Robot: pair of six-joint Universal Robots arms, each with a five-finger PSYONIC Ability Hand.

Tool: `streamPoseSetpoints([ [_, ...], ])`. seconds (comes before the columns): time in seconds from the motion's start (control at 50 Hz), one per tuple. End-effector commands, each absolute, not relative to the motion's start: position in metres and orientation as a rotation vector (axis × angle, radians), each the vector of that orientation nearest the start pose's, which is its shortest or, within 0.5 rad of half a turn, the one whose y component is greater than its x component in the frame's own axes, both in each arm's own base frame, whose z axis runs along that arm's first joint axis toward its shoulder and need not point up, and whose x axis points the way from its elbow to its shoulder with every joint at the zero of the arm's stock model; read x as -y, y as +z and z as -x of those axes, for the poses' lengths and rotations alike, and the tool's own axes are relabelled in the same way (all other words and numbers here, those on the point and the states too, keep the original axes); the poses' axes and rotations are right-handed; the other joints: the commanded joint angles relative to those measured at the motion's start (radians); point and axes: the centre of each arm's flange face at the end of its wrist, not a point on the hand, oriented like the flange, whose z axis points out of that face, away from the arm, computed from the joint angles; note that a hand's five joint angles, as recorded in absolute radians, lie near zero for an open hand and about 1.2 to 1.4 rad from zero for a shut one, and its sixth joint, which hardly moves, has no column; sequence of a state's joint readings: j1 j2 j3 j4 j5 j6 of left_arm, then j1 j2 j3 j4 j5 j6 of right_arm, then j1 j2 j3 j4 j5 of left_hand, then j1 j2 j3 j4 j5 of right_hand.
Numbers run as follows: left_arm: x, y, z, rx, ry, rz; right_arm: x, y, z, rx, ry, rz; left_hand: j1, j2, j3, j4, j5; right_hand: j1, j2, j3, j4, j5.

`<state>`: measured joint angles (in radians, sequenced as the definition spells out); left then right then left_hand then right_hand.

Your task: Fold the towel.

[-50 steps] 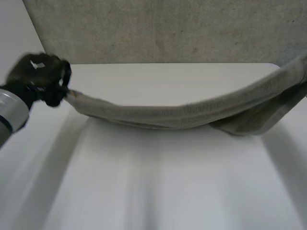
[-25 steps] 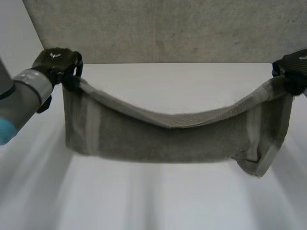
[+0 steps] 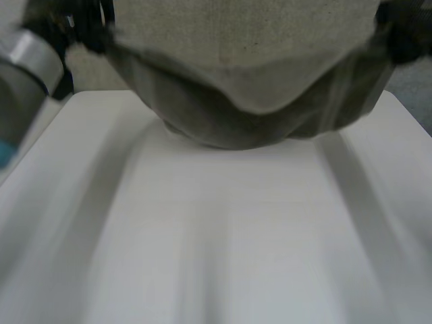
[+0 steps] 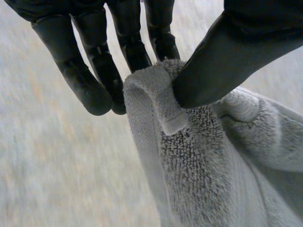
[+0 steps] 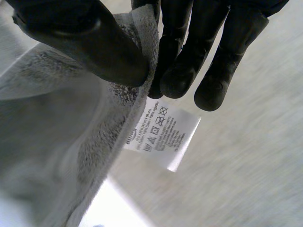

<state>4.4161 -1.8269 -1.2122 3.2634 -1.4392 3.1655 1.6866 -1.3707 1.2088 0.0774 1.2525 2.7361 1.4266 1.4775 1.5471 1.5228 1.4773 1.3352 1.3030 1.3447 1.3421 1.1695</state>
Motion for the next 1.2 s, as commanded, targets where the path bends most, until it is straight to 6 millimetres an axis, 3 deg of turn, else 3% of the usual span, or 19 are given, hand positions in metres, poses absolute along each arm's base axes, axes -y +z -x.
streamPoseSetpoints([
  [0.02, 0.300, 0.258, 0.232, -2.171, -2.407, -0.658, 0.308, 0.265, -0.196, -2.228, -1.925, 1.159, -0.030, -0.081, -0.151, -0.126, -0.256, 0.061, 0.093, 0.052, 0.054, 0.052],
  [0.06, 0.285, 0.240, 0.227, -2.173, -2.324, -0.721, 0.296, 0.255, -0.193, -2.264, -1.874, 1.208, -0.030, -0.081, -0.151, -0.126, -0.256, 0.061, 0.093, 0.052, 0.054, 0.052],
  [0.18, 0.260, 0.233, 0.219, -2.165, -2.271, -0.767, 0.282, 0.265, -0.180, -2.290, -1.910, 1.194, -0.030, -0.081, -0.151, -0.126, -0.256, 0.061, 0.093, 0.052, 0.054, 0.052],
  [0.22, 0.243, 0.242, 0.215, -2.129, -2.302, -0.772, 0.274, 0.279, -0.164, -2.328, -1.954, 1.139, -0.030, -0.081, -0.151, -0.126, -0.256, 0.061, 0.093, 0.052, 0.054, 0.052],
  [0.28, 0.235, 0.250, 0.212, -2.098, -2.332, -0.763, 0.268, 0.289, -0.158, -2.331, -1.978, 1.120, -0.030, -0.081, -0.151, -0.126, -0.256, 0.061, 0.093, 0.052, 0.054, 0.052],
  [0.32, 0.225, 0.268, 0.201, -2.009, -2.392, -0.711, 0.257, 0.306, -0.150, -2.320, -2.016, 1.097, -0.030, -0.081, -0.151, -0.126, -0.256, 0.061, 0.093, 0.052, 0.054, 0.052],
  [0.38, 0.223, 0.279, 0.190, -1.948, -2.418, -0.654, 0.251, 0.315, -0.142, -2.309, -2.023, 1.082, -0.030, -0.081, -0.151, -0.126, -0.256, 0.061, 0.093, 0.052, 0.054, 0.052],
  [0.5, 0.225, 0.280, 0.184, -1.944, -2.418, -0.653, 0.249, 0.316, -0.139, -2.279, -1.979, 1.081, -0.030, -0.081, -0.151, -0.126, -0.256, 0.061, 0.093, 0.052, 0.054, 0.052],
  [0.6, 0.227, 0.258, 0.189, -2.049, -2.370, -0.733, 0.254, 0.304, -0.136, -2.283, -1.915, 1.066, -0.030, -0.081, -0.151, -0.126, -0.256, 0.061, 0.093, 0.052, 0.054, 0.052],
  [0.64, 0.232, 0.238, 0.193, -2.139, -2.305, -0.767, 0.264, 0.287, -0.134, -2.325, -1.824, 1.050, -0.030, -0.081, -0.151, -0.126, -0.256, 0.061, 0.093, 0.052, 0.054, 0.052],
  [0.7, 0.241, 0.225, 0.195, -2.204, -2.248, -0.774, 0.275, 0.271, -0.132, -2.367, -1.738, 1.035, -0.030, -0.081, -0.151, -0.126, -0.256, 0.061, 0.093, 0.052, 0.054, 0.052],
  [0.82, 0.259, 0.210, 0.198, -2.263, -2.189, -0.780, 0.292, 0.254, -0.129, -2.398, -1.649, 1.002, -0.030, -0.081, -0.151, -0.126, -0.256, 0.061, 0.093, 0.052, 0.054, 0.052],
  [0.86, 0.273, 0.199, 0.199, -2.300, -2.151, -0.776, 0.305, 0.237, -0.127, -2.423, -1.579, 0.971, -0.030, -0.081, -0.151, -0.126, -0.256, 0.061, 0.093, 0.052, 0.054, 0.052],
  [1.04, 0.309, 0.179, 0.201, -2.339, -2.085, -0.720, 0.336, 0.214, -0.121, -2.440, -1.548, 0.825, -0.030, -0.081, -0.151, -0.126, -0.256, 0.061, 0.093, 0.052, 0.054, 0.052],
  [1.08, 0.324, 0.172, 0.203, -2.336, -2.074, -0.700, 0.351, 0.207, -0.119, -2.434, -1.578, 0.738, -0.030, -0.081, -0.151, -0.126, -0.256, 0.061, 0.093, 0.052, 0.054, 0.052],
  [1.2, 0.346, 0.165, 0.207, -2.321, -2.074, -0.663, 0.369, 0.202, -0.126, -2.434, -1.653, 0.671, -0.030, -0.081, -0.151, -0.126, -0.256, 0.061, 0.093, 0.052, 0.054, 0.052],
])
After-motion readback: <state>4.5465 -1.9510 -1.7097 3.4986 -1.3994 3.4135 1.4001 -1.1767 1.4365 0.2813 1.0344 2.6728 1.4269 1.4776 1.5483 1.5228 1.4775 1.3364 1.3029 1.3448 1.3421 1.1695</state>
